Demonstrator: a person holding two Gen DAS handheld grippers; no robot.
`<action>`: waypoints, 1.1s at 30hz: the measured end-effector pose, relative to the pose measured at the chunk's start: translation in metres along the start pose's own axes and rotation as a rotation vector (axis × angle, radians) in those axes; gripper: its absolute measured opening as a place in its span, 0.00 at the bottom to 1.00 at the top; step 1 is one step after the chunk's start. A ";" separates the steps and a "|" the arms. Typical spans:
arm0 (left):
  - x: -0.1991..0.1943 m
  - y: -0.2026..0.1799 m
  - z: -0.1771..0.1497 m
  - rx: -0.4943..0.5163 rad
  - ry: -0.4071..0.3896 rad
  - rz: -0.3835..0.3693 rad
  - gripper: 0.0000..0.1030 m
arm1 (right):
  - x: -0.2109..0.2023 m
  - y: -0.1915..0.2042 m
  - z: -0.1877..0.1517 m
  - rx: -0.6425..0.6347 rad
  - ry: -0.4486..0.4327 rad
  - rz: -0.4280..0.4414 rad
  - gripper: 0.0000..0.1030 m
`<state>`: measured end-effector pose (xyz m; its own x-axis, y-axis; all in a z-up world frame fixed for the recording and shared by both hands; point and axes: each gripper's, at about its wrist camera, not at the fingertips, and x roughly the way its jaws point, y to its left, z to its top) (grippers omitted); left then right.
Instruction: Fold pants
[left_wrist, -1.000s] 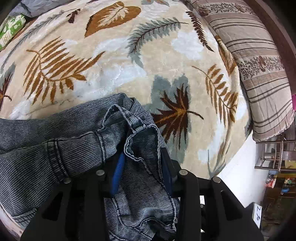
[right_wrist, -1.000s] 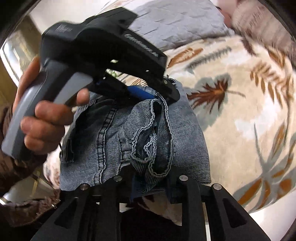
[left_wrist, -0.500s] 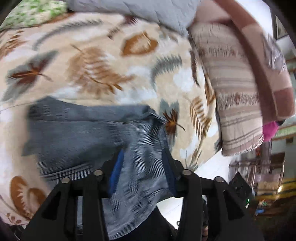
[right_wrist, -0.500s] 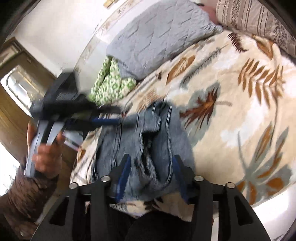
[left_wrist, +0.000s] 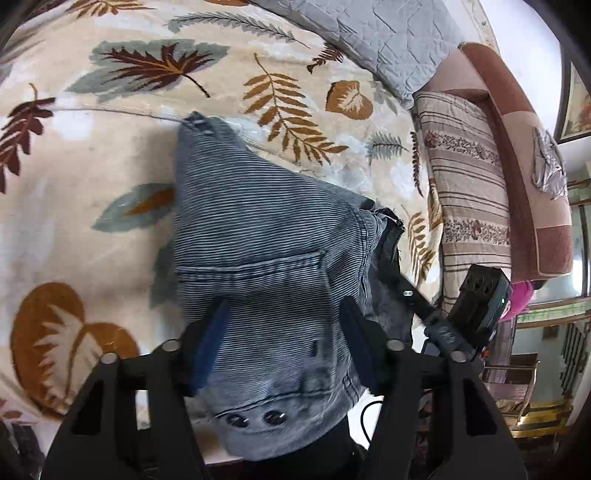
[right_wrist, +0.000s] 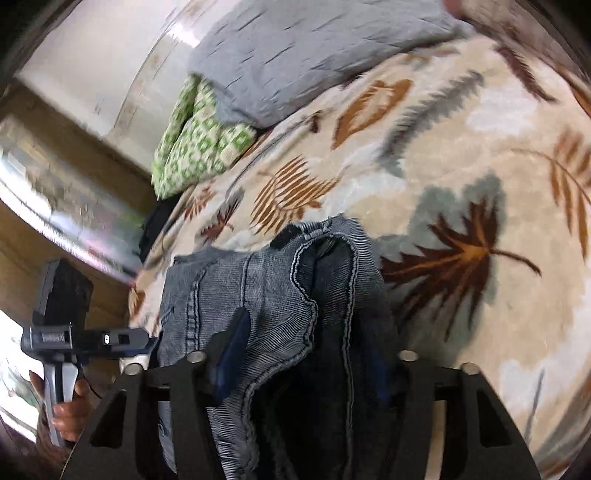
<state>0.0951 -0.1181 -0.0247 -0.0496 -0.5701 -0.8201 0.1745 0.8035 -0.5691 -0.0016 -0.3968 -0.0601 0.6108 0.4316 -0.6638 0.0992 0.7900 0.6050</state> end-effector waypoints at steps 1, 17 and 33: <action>0.003 -0.001 0.000 0.000 0.000 -0.014 0.60 | 0.002 0.005 0.000 -0.047 0.006 -0.036 0.21; -0.009 0.005 -0.019 -0.011 -0.067 0.098 0.54 | -0.016 0.018 0.009 -0.227 0.033 -0.059 0.10; -0.019 -0.011 -0.022 0.033 -0.153 0.113 0.35 | -0.001 0.002 0.019 -0.179 0.071 -0.071 0.05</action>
<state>0.0721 -0.1123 -0.0045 0.1219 -0.4976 -0.8588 0.2025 0.8595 -0.4693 0.0125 -0.4040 -0.0499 0.5498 0.3968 -0.7350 -0.0053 0.8816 0.4720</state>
